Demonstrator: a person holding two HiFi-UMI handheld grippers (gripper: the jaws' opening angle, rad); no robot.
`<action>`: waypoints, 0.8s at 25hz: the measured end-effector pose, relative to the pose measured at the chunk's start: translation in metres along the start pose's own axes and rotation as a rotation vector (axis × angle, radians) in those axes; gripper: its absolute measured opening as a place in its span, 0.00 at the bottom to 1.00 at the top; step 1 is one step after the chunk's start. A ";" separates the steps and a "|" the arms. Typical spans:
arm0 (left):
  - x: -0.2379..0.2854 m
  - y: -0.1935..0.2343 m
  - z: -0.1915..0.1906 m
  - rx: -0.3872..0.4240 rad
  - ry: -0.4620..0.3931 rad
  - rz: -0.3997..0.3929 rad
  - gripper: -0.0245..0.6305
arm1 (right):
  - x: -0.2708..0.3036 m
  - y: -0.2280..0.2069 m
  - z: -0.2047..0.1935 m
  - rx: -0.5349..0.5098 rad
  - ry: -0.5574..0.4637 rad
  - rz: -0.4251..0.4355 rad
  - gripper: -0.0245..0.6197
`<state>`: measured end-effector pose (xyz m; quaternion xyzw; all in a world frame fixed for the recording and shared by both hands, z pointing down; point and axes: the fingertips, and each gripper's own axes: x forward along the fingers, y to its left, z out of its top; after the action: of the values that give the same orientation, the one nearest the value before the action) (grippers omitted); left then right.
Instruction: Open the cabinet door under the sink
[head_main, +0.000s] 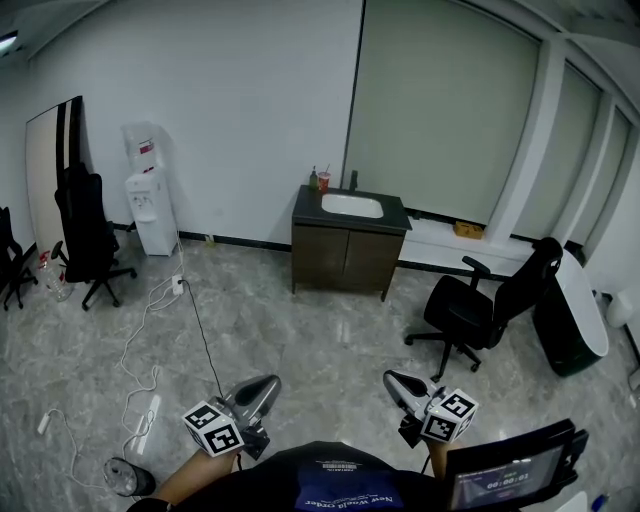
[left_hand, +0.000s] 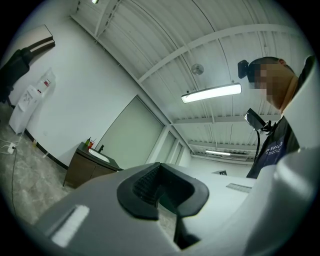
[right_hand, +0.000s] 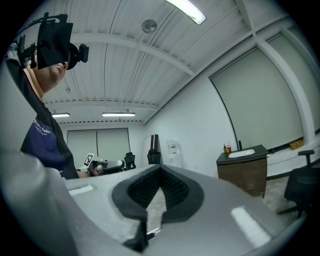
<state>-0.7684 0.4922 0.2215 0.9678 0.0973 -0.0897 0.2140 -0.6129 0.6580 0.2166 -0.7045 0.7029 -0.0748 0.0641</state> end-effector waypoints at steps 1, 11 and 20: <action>0.001 0.010 0.004 -0.004 0.005 0.001 0.04 | 0.011 -0.003 -0.001 0.004 0.003 -0.004 0.04; 0.004 0.041 0.011 -0.012 0.044 -0.007 0.04 | 0.034 -0.017 -0.014 0.047 0.015 -0.039 0.04; 0.036 0.043 -0.016 0.000 0.052 -0.002 0.04 | 0.033 -0.054 -0.028 0.044 0.008 0.007 0.04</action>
<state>-0.7223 0.4656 0.2449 0.9697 0.1040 -0.0649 0.2114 -0.5658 0.6259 0.2552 -0.7000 0.7039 -0.0928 0.0770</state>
